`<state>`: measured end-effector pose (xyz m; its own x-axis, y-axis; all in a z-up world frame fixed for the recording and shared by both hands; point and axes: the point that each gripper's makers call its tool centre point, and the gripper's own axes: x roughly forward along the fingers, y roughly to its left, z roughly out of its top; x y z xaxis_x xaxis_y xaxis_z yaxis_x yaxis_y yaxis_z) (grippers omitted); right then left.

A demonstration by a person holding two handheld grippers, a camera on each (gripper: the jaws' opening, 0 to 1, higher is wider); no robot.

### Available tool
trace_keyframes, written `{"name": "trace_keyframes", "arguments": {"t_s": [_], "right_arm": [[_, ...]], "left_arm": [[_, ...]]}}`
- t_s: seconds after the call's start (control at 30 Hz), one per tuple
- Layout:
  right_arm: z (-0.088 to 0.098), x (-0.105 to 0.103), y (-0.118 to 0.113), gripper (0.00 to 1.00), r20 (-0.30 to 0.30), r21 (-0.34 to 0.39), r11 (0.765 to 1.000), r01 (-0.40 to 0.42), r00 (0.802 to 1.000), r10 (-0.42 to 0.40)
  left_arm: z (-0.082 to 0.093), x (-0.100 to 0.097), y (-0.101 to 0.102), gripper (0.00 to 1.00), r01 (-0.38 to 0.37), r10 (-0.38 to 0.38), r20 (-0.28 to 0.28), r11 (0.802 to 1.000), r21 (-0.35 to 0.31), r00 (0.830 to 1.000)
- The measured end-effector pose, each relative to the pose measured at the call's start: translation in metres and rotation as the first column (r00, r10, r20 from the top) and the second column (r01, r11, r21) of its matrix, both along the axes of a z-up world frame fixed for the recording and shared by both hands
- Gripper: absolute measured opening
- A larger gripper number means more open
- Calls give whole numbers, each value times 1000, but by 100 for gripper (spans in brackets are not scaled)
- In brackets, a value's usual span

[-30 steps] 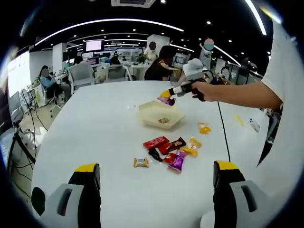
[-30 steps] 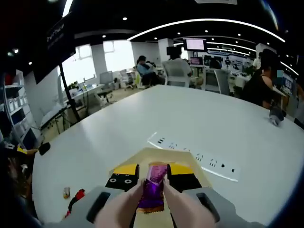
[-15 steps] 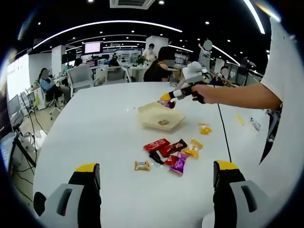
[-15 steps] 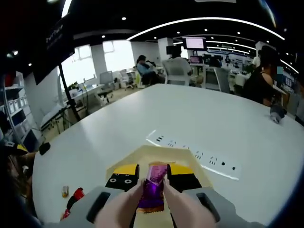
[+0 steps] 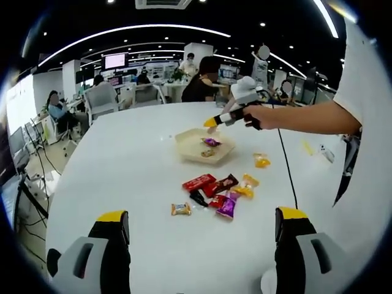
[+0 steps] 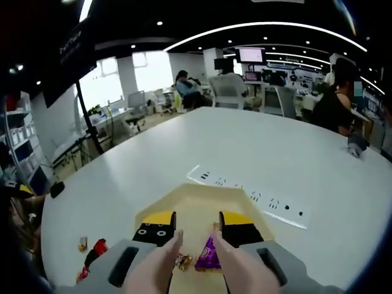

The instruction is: Place the target food into the container with the food tongs after gripping and lifting it, then release it inside without dropping or visibly crushing the food.

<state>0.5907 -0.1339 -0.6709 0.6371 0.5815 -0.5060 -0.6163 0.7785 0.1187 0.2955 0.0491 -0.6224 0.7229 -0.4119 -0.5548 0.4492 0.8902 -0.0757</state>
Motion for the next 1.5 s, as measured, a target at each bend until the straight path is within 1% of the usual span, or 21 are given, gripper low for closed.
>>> {"name": "trace_keyframes", "arguments": {"t_s": [0.3,0.4,0.5,0.6,0.67,0.7,0.73,0.77,0.8,0.83,0.87,0.9,0.97,1.0,1.07,1.1,1.2,1.23,1.3,1.37,1.5], "right_arm": [[12,-11,-6,27,12,14,1000,11,1000,-11],[17,-17,-8,27,14,10,1000,18,1000,-18],[25,-29,-7,27,20,22,1000,18,1000,-18],[31,-38,-7,27,33,19,1000,12,999,-13],[35,-44,-7,27,34,29,999,14,999,-15],[39,-50,-5,27,38,30,1000,9,999,-10],[44,-56,-6,27,57,30,1000,11,998,-13],[46,-60,-6,27,56,34,999,13,998,-15],[48,-63,-7,27,54,38,999,15,998,-17],[51,-68,-6,27,58,46,999,17,998,-19],[53,-73,-6,27,66,47,999,15,998,-18],[54,-76,-7,27,69,43,999,13,998,-16],[54,-82,-9,27,74,36,999,14,997,-17],[55,-86,-11,27,72,37,999,16,997,-19],[57,-92,-13,27,64,46,999,18,998,-21],[59,-96,-12,27,72,47,999,13,997,-16],[63,-103,-11,27,78,46,999,8,997,-12],[64,-105,-10,27,80,49,999,5,997,-9],[64,-107,-9,27,84,48,999,1,996,-6],[65,-110,-12,27,86,41,999,3,996,-7],[69,-116,-19,27,86,59,998,20,996,-25]], "left_arm": [[3,-6,-6,99,26,-26,12,1000,16,1000],[7,-8,-9,99,43,-44,28,999,20,999],[13,-11,-11,99,55,-55,42,998,4,998],[14,-12,-12,99,51,-50,39,999,-10,998],[17,-12,-14,99,53,-52,55,998,-23,997],[21,-12,-19,99,62,-58,72,997,-56,996],[23,-11,-19,99,49,-43,87,996,-71,995],[24,-11,-20,99,56,-50,101,997,-55,994],[23,-16,-27,99,105,-101,99,994,-35,990],[22,-17,-28,99,112,-109,94,993,-32,990],[22,-19,-32,96,123,-121,87,992,-15,989],[22,-24,-41,92,172,-169,80,984,-42,982],[20,-22,-38,95,141,-138,83,990,-28,987],[20,-24,-40,96,152,-148,84,988,-38,985],[20,-24,-41,92,148,-144,77,988,-52,987],[21,-27,-45,89,160,-154,71,984,-84,986],[20,-27,-43,89,158,-153,66,985,-74,986],[19,-29,-43,88,158,-155,46,985,-73,987],[19,-28,-43,84,168,-164,64,984,-63,984],[15,-28,-42,81,171,-168,44,984,-50,985],[18,-27,-47,87,193,-189,71,980,-47,979]]}}
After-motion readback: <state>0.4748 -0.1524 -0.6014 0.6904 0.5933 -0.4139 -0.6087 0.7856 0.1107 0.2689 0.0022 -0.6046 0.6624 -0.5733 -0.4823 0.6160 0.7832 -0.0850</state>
